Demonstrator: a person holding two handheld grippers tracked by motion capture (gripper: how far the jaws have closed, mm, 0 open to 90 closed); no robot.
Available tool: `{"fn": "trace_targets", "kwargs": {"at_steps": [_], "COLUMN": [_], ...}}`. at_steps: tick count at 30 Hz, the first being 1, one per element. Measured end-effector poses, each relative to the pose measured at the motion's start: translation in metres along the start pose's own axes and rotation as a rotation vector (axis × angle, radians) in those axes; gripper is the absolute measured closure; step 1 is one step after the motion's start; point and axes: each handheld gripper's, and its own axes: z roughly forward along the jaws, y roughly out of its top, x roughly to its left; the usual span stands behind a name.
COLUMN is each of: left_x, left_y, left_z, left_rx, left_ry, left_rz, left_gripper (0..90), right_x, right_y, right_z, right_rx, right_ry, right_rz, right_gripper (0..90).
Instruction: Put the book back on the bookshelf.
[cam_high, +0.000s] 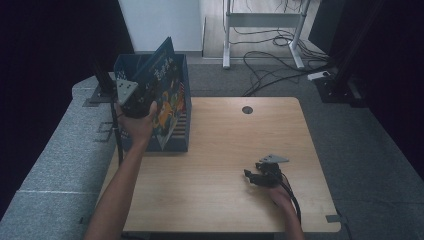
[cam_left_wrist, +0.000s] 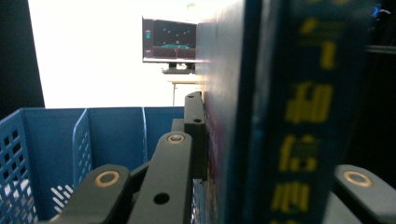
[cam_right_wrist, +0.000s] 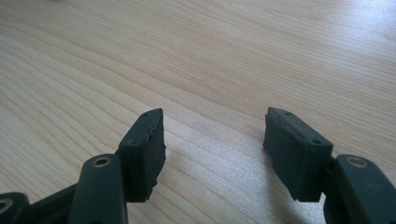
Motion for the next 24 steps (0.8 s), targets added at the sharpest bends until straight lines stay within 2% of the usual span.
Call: {"fn": "trace_targets", "kwargs": {"at_steps": [4,9,12,18,24], "left_x": [0.003,0.005,0.005,0.004,0.003], "left_y": [-0.003,-0.007,-0.007,-0.007,-0.012], "left_z": [0.007,0.014,0.016,0.024,0.035], "left_rx": [0.010,0.028,0.012,0.014,0.051], "left_ry": [0.011,0.037,0.040,0.042,0.062], "left_rz": [-0.014,-0.004,0.003,-0.003,0.013], "left_gripper": [82.1,82.0,82.0,82.1,82.0], "right_x": [0.000,0.000,0.000,-0.001,0.000], "right_y": [0.000,0.000,0.000,0.000,-0.001], "right_z": [0.000,0.000,0.000,-0.001,-0.001], "right_rx": [-0.001,-0.002,-0.002,-0.003,-0.004], "right_ry": [0.001,0.003,0.003,0.005,0.003], "right_rz": [0.002,0.004,0.004,0.012,0.015], "right_gripper": [37.4,37.4,37.4,37.5,37.5]}}
